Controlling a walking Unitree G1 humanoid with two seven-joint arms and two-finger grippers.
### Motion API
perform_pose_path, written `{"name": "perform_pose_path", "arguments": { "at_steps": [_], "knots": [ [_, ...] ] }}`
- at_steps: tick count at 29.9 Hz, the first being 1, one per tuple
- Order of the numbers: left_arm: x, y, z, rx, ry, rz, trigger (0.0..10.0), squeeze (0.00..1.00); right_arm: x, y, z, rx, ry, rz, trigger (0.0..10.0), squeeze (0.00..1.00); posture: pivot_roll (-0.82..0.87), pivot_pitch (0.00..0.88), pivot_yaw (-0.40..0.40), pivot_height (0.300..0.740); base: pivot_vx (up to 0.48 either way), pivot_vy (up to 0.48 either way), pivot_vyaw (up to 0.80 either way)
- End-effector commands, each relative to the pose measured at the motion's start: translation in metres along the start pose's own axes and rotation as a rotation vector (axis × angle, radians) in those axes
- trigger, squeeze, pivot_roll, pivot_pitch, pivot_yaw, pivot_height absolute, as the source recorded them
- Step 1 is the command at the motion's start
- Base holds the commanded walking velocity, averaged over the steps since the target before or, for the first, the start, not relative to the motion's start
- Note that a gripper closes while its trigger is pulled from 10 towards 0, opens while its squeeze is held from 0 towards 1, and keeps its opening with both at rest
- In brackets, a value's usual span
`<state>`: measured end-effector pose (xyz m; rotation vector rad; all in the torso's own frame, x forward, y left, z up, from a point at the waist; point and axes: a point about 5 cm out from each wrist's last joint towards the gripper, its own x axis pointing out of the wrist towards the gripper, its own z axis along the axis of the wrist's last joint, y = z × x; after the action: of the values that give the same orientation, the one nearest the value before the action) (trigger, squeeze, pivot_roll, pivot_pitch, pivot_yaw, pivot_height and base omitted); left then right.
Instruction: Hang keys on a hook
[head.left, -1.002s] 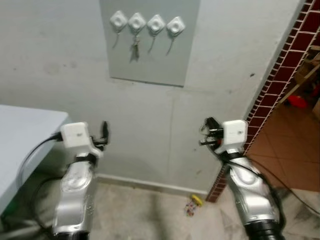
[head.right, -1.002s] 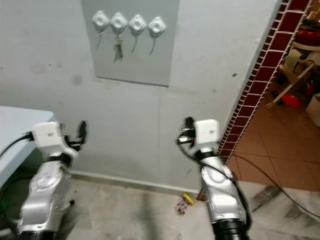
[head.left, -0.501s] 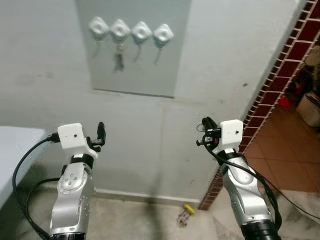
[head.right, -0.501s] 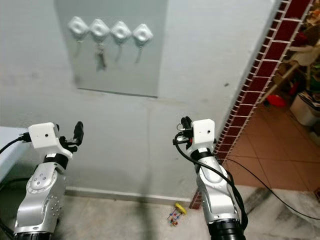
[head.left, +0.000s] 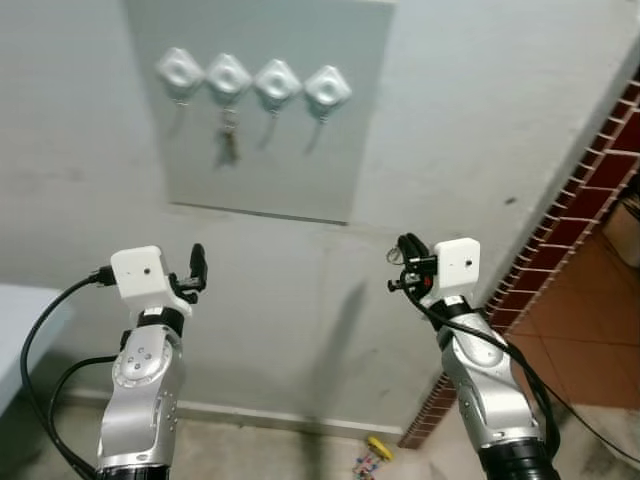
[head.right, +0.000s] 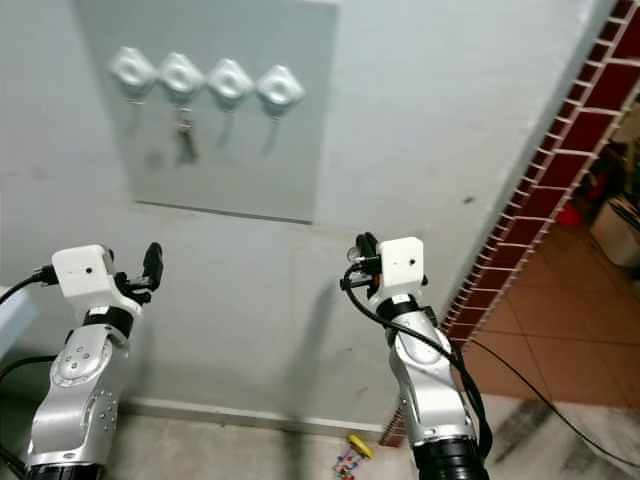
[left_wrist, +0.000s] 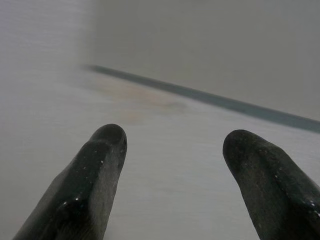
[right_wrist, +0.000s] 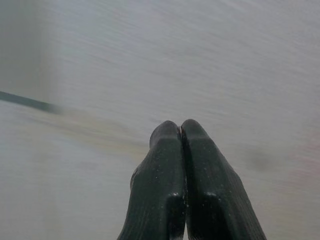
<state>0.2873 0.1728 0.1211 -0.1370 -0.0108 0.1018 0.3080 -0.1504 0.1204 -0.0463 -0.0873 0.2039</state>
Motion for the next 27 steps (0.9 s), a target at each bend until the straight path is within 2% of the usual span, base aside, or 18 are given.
{"name": "perform_pose_path", "arguments": {
  "at_steps": [1, 10, 12, 13, 19, 21, 24, 27],
  "knots": [
    [0.001, 0.004, 0.006, 0.03, -0.016, 0.014, 10.0, 0.0, 0.004, 0.003, 0.007, 0.008, -0.027, 0.011, 10.0, 0.0, -0.08, 0.0, -0.045, 0.74, 0.0, 0.0, 0.0],
    [0.0, -0.002, 0.013, 0.04, -0.056, -0.037, 10.0, 0.0, 0.005, 0.004, 0.008, 0.004, -0.028, 0.036, 10.0, 0.0, -0.08, 0.0, -0.046, 0.74, 0.0, 0.0, 0.0],
    [-0.002, -0.013, 0.022, 0.077, -0.092, -0.168, 10.0, 0.0, 0.007, 0.008, 0.012, 0.008, -0.041, 0.068, 10.0, 0.0, -0.08, 0.0, -0.045, 0.74, 0.0, 0.0, 0.0],
    [-0.003, -0.016, 0.024, 0.098, -0.1, -0.186, 10.0, 0.0, 0.008, 0.009, 0.012, 0.008, -0.043, 0.076, 10.0, 0.0, -0.08, 0.0, -0.045, 0.74, 0.0, 0.0, 0.0],
    [-0.003, -0.017, 0.025, 0.117, -0.104, -0.19, 10.0, 0.0, 0.009, 0.009, 0.012, 0.007, -0.043, 0.082, 10.0, 0.0, -0.08, 0.0, -0.045, 0.74, 0.0, 0.0, 0.0],
    [-0.002, -0.022, 0.029, 0.13, -0.123, -0.209, 10.0, 0.0, 0.013, 0.015, 0.018, 0.018, -0.065, 0.121, 10.0, 0.0, -0.08, 0.0, -0.043, 0.74, 0.0, 0.0, 0.0],
    [0.0, -0.032, 0.043, 0.192, -0.186, -0.255, 10.0, 0.0, 0.029, 0.035, 0.048, 0.064, -0.169, 0.26, 10.0, 0.0, -0.07, 0.0, -0.045, 0.74, 0.0, 0.0, 0.0],
    [0.002, -0.033, 0.049, 0.208, -0.198, -0.264, 10.0, 0.0, 0.036, 0.038, 0.059, 0.08, -0.201, 0.291, 10.0, 0.0, -0.06, 0.0, -0.049, 0.74, 0.0, 0.0, 0.0]
  ]
}}
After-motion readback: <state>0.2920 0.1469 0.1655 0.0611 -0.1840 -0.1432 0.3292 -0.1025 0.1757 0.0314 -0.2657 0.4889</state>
